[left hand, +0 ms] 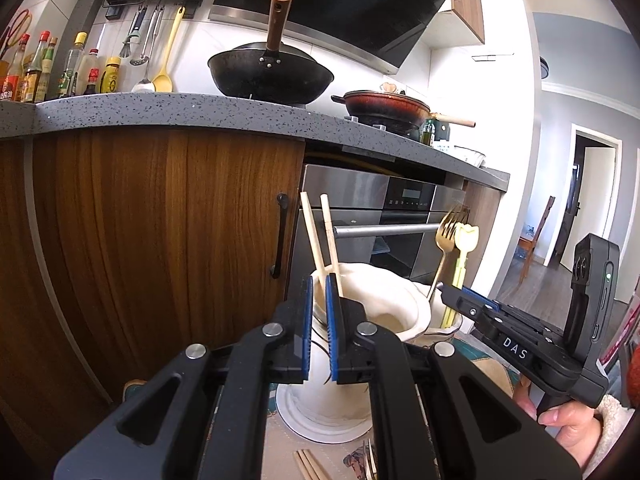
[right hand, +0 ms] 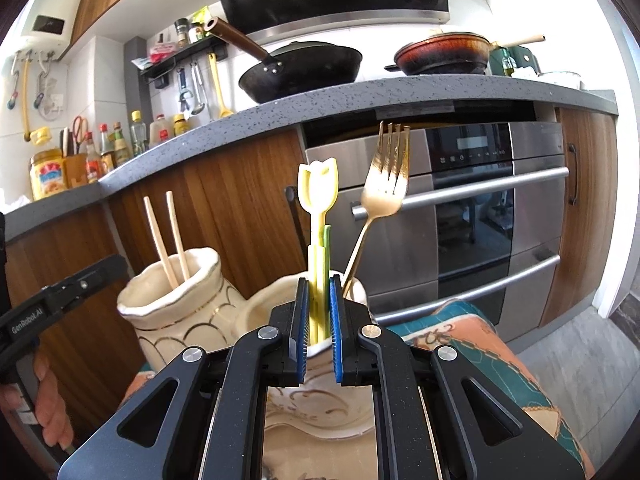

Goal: Organize utensils
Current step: 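Release the chopstick into the tall cup while the right tool releases the spoon into the short cup, then return the left tool to the chopsticks and grasp another one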

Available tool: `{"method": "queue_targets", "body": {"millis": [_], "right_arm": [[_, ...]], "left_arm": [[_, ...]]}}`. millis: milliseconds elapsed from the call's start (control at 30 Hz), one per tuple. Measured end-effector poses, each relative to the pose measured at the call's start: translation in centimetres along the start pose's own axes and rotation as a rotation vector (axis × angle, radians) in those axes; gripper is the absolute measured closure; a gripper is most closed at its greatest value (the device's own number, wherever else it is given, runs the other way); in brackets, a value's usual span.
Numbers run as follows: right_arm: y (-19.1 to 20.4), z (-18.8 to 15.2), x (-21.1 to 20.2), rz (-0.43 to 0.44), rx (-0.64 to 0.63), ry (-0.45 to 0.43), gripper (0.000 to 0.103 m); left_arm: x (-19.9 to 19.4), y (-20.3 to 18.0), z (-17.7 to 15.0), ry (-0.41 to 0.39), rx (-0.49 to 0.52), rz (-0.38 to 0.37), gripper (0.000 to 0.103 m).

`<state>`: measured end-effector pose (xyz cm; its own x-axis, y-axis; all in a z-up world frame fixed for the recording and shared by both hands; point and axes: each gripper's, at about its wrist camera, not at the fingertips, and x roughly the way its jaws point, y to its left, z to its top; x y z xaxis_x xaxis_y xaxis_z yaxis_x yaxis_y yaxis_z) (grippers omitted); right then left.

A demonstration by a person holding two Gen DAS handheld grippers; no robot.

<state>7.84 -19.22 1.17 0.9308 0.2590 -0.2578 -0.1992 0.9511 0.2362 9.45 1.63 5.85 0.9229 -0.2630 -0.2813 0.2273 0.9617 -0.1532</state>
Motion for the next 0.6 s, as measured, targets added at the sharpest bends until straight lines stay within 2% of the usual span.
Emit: {"method": "queue_targets", "body": {"millis": [67,133,200,233,333,500,567,600], "right_arm": [[-0.1,-0.1,0.1,-0.011,0.006,0.010,0.092],[-0.3,-0.1,0.2,-0.015,0.011,0.011,0.092],[-0.4,-0.1,0.0,-0.015,0.015,0.008,0.087],[-0.4,-0.1,0.0,-0.016,0.018,0.004,0.083],[-0.4,0.0,-0.2,-0.019,0.017,-0.001,0.083],[-0.4,-0.1,-0.8,-0.025,0.022,-0.011,0.071],[-0.3,-0.2,-1.1,-0.029,0.023,-0.011,0.061],[-0.3,-0.3,-1.3,-0.028,0.025,-0.010,0.059]], "left_arm": [[0.1,0.0,-0.1,0.003,0.000,0.009,0.088],[0.1,0.0,-0.1,0.003,0.003,0.016,0.087],[0.0,0.0,-0.2,0.001,0.009,0.021,0.085],[0.0,-0.1,-0.2,-0.002,0.013,0.024,0.081],[-0.2,-0.2,-0.1,-0.013,0.023,0.031,0.072],[-0.7,-0.2,-0.4,-0.015,0.028,0.042,0.061],[-1.0,-0.1,-0.7,-0.010,0.024,0.048,0.055],[-1.2,-0.1,-0.8,-0.010,0.022,0.053,0.052]]}}
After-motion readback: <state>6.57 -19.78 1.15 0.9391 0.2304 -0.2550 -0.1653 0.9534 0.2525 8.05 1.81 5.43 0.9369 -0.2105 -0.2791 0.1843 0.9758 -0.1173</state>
